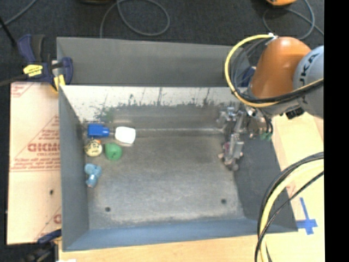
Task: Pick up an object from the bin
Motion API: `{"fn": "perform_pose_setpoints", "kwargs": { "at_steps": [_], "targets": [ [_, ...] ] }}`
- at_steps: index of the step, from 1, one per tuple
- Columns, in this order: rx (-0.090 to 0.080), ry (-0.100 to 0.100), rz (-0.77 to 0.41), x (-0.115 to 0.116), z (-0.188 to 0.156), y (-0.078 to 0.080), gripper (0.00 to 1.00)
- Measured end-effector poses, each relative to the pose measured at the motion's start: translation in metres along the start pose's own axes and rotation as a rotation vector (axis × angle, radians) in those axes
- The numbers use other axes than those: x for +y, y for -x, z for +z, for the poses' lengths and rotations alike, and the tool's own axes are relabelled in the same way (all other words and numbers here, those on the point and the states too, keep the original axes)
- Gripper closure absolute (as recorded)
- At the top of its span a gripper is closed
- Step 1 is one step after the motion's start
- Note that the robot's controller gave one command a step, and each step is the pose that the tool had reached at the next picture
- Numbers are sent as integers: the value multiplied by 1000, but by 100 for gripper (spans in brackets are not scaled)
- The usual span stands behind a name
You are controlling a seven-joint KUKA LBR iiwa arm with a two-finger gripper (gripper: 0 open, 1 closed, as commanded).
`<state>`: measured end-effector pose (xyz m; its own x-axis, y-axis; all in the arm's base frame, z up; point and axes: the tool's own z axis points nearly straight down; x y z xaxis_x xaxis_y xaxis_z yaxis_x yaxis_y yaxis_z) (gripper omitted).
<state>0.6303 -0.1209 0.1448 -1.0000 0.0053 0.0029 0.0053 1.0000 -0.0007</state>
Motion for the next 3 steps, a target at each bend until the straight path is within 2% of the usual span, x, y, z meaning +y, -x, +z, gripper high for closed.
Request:
{"fn": "perform_pose_setpoints", "kwargs": {
  "at_steps": [1,2,3],
  "targets": [
    [-7,-1,-2,0,-5,2,0],
    [-7,-1,8,-17,14,-23,0],
    [-3,-1,25,-32,16,-41,0]
  ]
}}
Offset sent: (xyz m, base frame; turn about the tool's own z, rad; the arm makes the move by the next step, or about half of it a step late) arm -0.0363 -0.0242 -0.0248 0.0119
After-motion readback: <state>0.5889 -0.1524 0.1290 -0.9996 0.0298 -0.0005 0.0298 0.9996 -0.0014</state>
